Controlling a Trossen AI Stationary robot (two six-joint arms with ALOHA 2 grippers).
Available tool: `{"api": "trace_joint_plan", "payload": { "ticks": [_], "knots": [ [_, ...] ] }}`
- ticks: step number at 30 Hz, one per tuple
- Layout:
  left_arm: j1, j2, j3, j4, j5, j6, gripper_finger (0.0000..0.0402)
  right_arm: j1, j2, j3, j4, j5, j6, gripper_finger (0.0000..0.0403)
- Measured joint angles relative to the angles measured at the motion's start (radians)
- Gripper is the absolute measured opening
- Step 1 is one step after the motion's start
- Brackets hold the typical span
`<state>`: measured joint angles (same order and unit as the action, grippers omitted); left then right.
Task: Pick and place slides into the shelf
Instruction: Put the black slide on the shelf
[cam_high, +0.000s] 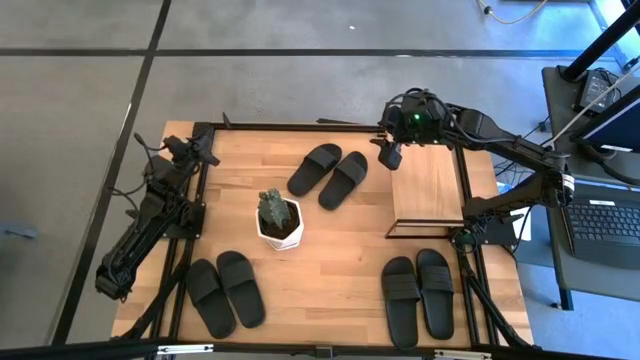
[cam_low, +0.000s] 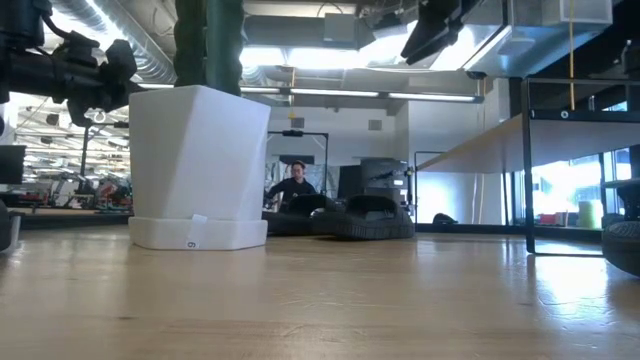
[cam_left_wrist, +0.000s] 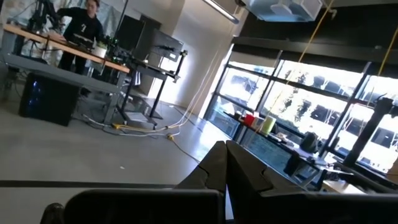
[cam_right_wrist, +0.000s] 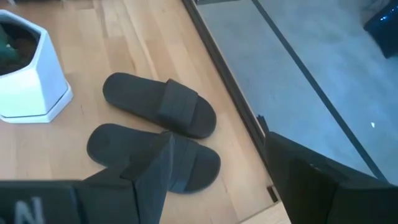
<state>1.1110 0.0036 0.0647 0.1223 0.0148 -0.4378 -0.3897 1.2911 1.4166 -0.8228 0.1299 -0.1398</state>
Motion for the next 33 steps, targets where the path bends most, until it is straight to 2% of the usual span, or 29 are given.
{"api": "trace_joint_plan", "payload": {
  "ticks": [23,27,33],
  "knots": [
    [0.000,0.000,0.000,0.000,-0.005,-0.006,0.0003,0.000,0.000,0.000,-0.020,0.000,-0.027,0.0251],
    [0.000,0.000,0.000,0.000,-0.005,-0.007,0.0029,0.000,0.000,0.000,-0.020,0.000,-0.027,0.0251],
    [0.000,0.000,0.000,0.004,-0.005,-0.009,0.0105,0.000,0.000,0.000,-0.020,0.000,-0.027,0.0251]
  ]
}}
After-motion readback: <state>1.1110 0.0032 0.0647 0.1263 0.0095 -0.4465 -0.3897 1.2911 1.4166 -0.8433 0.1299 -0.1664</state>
